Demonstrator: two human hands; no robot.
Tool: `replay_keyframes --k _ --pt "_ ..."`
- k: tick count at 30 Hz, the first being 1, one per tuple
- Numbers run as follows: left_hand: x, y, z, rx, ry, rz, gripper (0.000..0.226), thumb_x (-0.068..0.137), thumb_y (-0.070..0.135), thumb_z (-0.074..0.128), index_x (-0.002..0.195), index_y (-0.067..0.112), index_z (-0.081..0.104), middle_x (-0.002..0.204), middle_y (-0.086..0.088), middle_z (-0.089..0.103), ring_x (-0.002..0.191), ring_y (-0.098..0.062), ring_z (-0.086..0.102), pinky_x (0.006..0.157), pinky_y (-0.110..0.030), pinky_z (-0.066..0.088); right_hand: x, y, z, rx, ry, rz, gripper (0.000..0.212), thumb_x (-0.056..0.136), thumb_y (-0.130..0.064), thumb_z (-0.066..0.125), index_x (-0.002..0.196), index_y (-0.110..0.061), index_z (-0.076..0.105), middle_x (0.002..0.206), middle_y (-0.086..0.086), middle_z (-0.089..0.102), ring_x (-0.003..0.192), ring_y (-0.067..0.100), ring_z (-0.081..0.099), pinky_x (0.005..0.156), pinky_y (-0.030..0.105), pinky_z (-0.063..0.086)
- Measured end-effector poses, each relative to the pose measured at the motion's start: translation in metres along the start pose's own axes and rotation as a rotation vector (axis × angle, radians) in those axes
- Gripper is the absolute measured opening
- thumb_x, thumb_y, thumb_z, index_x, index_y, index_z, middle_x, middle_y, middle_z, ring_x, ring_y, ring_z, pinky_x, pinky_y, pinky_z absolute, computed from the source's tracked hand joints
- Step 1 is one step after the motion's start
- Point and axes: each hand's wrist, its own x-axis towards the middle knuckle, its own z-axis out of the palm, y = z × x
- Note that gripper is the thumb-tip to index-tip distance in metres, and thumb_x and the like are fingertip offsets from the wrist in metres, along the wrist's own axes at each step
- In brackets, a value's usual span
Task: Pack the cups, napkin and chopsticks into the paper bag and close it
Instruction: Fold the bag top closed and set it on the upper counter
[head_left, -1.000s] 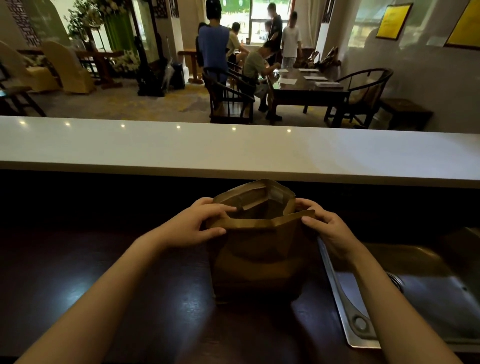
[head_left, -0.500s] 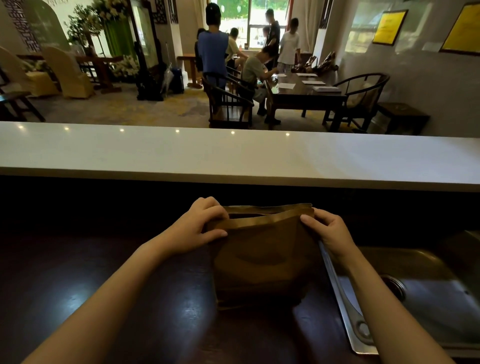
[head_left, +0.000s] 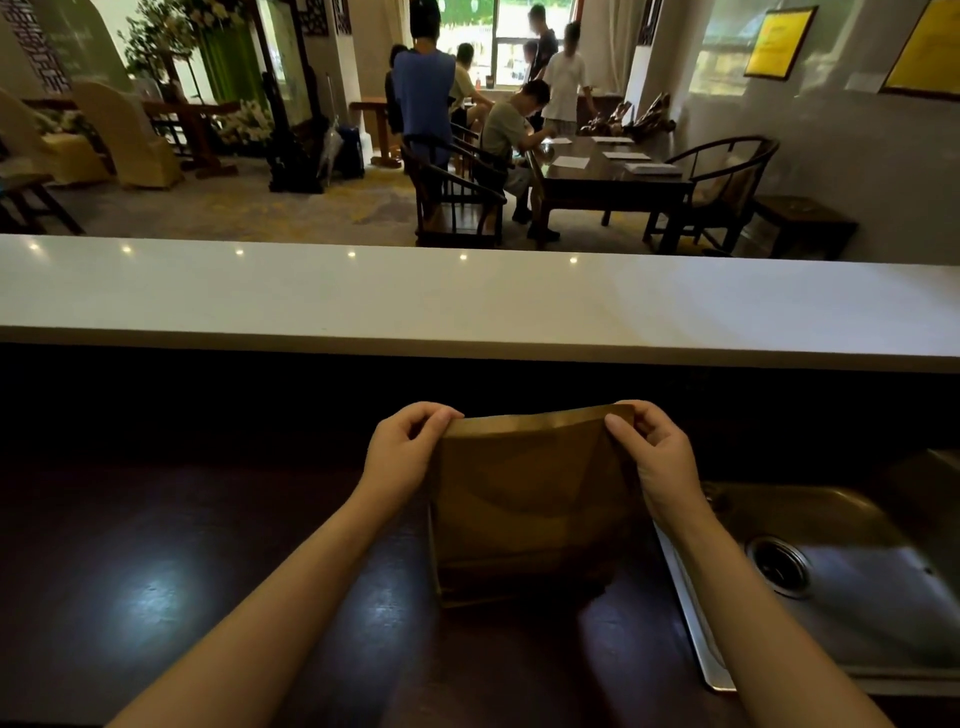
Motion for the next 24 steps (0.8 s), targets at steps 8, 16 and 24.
replay_keyframes --k 8,16,24 --pt "0.002 -0.002 0.016 0.098 0.111 -0.04 0.017 0.091 0.018 0.05 0.085 0.019 0.066 0.08 0.008 0.062 0.077 -0.005 0.056 0.065 -0.018 0.043 0.004 -0.017 -0.006 -0.214 -0.022 -0.1 0.02 0.087 -0.002 0.056 0.085 -0.02 0.063 0.076 0.0 0.058 0.067 0.003 0.056 0.059 0.015 0.046" --pt "0.001 0.02 0.029 0.701 0.006 0.531 0.032 0.086 0.033 0.054 0.115 0.02 0.059 0.101 -0.002 0.062 0.098 -0.017 0.055 0.083 -0.027 0.044 0.005 -0.003 0.007 -0.195 0.18 0.067 0.027 0.087 0.0 0.047 0.08 -0.022 0.061 0.063 0.0 0.052 0.048 0.008 0.042 0.04 0.013 0.035" --pt "0.021 0.021 0.033 0.778 -0.427 0.351 0.026 0.086 0.034 0.057 0.105 0.019 0.066 0.104 -0.001 0.069 0.096 -0.016 0.061 0.08 -0.028 0.045 0.001 -0.011 -0.012 -0.348 -0.063 -0.013 0.014 0.091 -0.015 0.054 0.092 -0.023 0.066 0.089 -0.005 0.063 0.079 0.002 0.058 0.066 0.011 0.046"
